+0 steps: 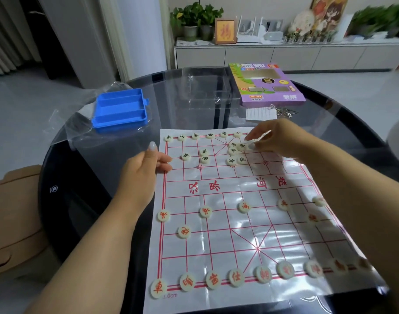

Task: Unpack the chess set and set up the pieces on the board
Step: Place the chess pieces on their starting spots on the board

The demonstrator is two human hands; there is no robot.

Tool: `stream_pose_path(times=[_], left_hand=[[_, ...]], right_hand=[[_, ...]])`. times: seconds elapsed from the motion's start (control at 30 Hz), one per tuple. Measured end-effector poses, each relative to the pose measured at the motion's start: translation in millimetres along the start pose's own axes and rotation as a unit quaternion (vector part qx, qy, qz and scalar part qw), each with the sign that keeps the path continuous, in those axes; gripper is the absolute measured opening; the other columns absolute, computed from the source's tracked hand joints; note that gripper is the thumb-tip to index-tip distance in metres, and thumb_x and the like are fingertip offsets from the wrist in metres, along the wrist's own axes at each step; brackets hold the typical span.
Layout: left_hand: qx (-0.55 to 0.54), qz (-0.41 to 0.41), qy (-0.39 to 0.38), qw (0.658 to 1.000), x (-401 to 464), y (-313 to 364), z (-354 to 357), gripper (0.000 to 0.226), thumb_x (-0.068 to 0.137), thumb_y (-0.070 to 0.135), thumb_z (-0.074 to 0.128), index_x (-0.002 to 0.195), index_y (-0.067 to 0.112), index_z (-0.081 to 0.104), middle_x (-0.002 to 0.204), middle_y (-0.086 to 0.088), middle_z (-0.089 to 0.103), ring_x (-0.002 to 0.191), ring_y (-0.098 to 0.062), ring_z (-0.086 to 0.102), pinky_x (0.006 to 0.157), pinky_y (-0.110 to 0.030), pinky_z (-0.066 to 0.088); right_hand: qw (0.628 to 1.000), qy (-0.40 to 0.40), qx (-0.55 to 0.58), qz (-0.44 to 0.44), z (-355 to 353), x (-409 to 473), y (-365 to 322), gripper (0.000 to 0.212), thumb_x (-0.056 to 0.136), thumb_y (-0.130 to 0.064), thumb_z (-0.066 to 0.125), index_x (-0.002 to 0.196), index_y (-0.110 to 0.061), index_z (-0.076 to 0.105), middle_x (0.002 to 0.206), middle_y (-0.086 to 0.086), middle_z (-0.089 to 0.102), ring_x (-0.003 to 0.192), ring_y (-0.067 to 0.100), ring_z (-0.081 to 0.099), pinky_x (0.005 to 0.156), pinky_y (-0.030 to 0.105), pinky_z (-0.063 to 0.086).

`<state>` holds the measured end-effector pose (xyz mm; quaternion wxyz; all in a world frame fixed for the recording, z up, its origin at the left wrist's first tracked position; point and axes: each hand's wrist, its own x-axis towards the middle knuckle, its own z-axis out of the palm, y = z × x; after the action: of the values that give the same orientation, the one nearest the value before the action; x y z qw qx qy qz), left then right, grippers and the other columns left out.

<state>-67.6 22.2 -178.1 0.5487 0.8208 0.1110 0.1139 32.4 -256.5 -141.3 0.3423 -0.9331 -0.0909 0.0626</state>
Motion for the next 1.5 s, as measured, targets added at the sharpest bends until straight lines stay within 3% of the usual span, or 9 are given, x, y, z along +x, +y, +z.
stream_pose_path(times=[0.2, 0.5, 0.6, 0.77, 0.87, 1.1, 1.3, 1.4, 1.5], left_hand=[[0.004, 0.002, 0.005, 1.0, -1, -1, 0, 0.053, 0.099, 0.049, 0.027, 0.096, 0.011, 0.064, 0.086, 0.0, 0.069, 0.069, 0.006, 0.065, 0.047, -0.005, 0.044], [0.005, 0.006, 0.008, 1.0, -2, -1, -1, 0.052, 0.1, 0.049, 0.026, 0.095, 0.014, 0.064, 0.085, 0.002, 0.069, 0.073, -0.006, 0.067, 0.048, -0.007, 0.046], [0.001, 0.005, 0.008, 1.0, -2, -1, -1, 0.052, 0.099, 0.049, 0.027, 0.096, 0.013, 0.064, 0.085, 0.001, 0.069, 0.069, -0.002, 0.067, 0.047, -0.007, 0.046], [-0.002, 0.004, 0.006, 1.0, -2, -1, -2, 0.052, 0.099, 0.05, 0.027, 0.096, 0.014, 0.064, 0.086, 0.001, 0.07, 0.069, -0.003, 0.067, 0.049, -0.008, 0.047], [-0.002, 0.002, 0.007, 1.0, -1, 0, -1, 0.052, 0.099, 0.049, 0.027, 0.096, 0.013, 0.064, 0.086, 0.001, 0.07, 0.068, -0.002, 0.067, 0.049, -0.007, 0.047], [-0.005, 0.004, 0.005, 1.0, -1, 0, 0, 0.052, 0.099, 0.049, 0.028, 0.096, 0.013, 0.064, 0.085, 0.0, 0.069, 0.069, 0.0, 0.067, 0.049, -0.007, 0.048], [-0.006, 0.004, 0.004, 1.0, 0, -1, 0, 0.052, 0.099, 0.049, 0.028, 0.095, 0.012, 0.064, 0.086, -0.001, 0.07, 0.072, 0.003, 0.066, 0.05, -0.007, 0.048], [-0.01, 0.002, 0.007, 1.0, 0, -2, 0, 0.053, 0.099, 0.048, 0.028, 0.096, 0.011, 0.065, 0.086, -0.001, 0.07, 0.071, 0.002, 0.067, 0.05, -0.006, 0.046], [-0.015, 0.001, 0.006, 1.0, 0, -2, 0, 0.052, 0.099, 0.048, 0.028, 0.095, 0.011, 0.065, 0.086, -0.001, 0.07, 0.072, 0.002, 0.066, 0.05, -0.006, 0.047]], right_hand=[[0.998, -0.022, 0.049, 0.031, 3, -2, 5, 0.026, 0.077, -0.006, 0.073, 0.098, -0.022, 0.069, 0.085, 0.004, 0.046, 0.071, 0.019, 0.044, 0.056, 0.024, 0.038], [0.999, -0.045, -0.021, 0.022, 8, -2, 1, 0.03, 0.077, -0.011, 0.073, 0.1, -0.029, 0.065, 0.082, 0.0, 0.048, 0.068, 0.016, 0.045, 0.062, 0.03, 0.04], [0.999, -0.044, -0.014, 0.025, 6, -2, 3, 0.031, 0.076, -0.01, 0.073, 0.1, -0.028, 0.065, 0.083, -0.001, 0.049, 0.069, 0.016, 0.047, 0.063, 0.031, 0.041], [0.991, -0.069, 0.105, 0.039, 3, -4, 7, 0.029, 0.076, 0.009, 0.066, 0.093, -0.014, 0.066, 0.078, 0.002, 0.045, 0.07, 0.017, 0.042, 0.062, 0.027, 0.039], [0.989, -0.067, 0.128, 0.044, 0, -6, 6, 0.026, 0.076, 0.012, 0.066, 0.092, -0.009, 0.066, 0.078, 0.004, 0.045, 0.07, 0.017, 0.042, 0.063, 0.026, 0.041], [0.997, -0.029, 0.065, -0.001, 7, -8, -10, 0.013, 0.074, -0.011, 0.077, 0.085, -0.015, 0.069, 0.074, -0.003, 0.052, 0.066, 0.014, 0.045, 0.061, 0.026, 0.039], [0.996, -0.037, -0.02, -0.077, 31, -3, -32, 0.015, 0.077, -0.013, 0.074, 0.087, -0.023, 0.069, 0.079, -0.007, 0.053, 0.067, 0.008, 0.048, 0.058, 0.019, 0.041], [0.991, -0.043, -0.066, -0.112, 39, 3, -42, 0.022, 0.08, -0.013, 0.07, 0.097, -0.027, 0.068, 0.088, -0.007, 0.053, 0.072, 0.007, 0.049, 0.063, 0.022, 0.044], [0.98, -0.077, -0.119, -0.141, 45, 13, -49, 0.03, 0.084, -0.015, 0.066, 0.111, -0.03, 0.065, 0.1, -0.005, 0.056, 0.087, 0.014, 0.055, 0.078, 0.03, 0.053]])
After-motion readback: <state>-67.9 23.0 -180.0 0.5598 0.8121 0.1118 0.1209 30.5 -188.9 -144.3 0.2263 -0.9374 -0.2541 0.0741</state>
